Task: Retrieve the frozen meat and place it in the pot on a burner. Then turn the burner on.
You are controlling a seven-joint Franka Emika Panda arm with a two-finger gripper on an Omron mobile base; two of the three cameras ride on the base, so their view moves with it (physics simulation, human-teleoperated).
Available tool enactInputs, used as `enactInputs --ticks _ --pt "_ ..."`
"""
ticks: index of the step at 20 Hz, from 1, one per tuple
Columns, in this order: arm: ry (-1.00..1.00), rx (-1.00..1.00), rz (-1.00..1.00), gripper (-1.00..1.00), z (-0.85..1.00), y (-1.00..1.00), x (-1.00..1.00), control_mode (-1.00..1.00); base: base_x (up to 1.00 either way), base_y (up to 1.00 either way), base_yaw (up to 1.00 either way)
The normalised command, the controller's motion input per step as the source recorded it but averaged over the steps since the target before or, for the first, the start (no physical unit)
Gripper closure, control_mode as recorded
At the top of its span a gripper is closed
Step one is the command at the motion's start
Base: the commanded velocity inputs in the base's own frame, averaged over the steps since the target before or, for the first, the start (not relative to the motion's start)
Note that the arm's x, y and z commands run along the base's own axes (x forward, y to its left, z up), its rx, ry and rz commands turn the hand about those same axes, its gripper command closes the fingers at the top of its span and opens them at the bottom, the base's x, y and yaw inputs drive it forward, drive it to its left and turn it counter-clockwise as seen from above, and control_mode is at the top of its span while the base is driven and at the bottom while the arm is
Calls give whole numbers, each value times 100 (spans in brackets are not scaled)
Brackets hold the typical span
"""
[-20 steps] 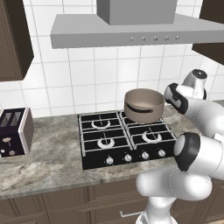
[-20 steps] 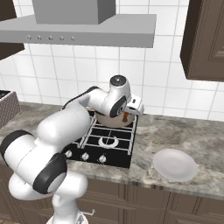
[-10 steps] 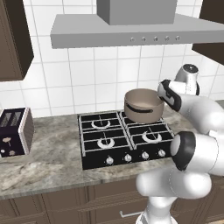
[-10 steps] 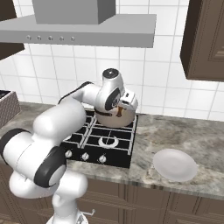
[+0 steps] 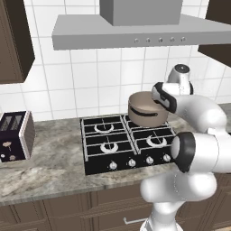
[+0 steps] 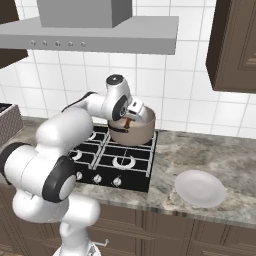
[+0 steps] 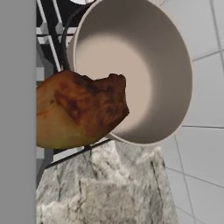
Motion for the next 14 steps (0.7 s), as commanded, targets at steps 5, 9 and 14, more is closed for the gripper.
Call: enactInputs --ticks 5,9,14 --pt "7 0 -1 100 0 24 35 -100 0 0 0" --pt "15 0 0 100 -1 3 40 -100 0 0 0" --pt "11 0 0 100 -2 0 37 -100 0 0 0"
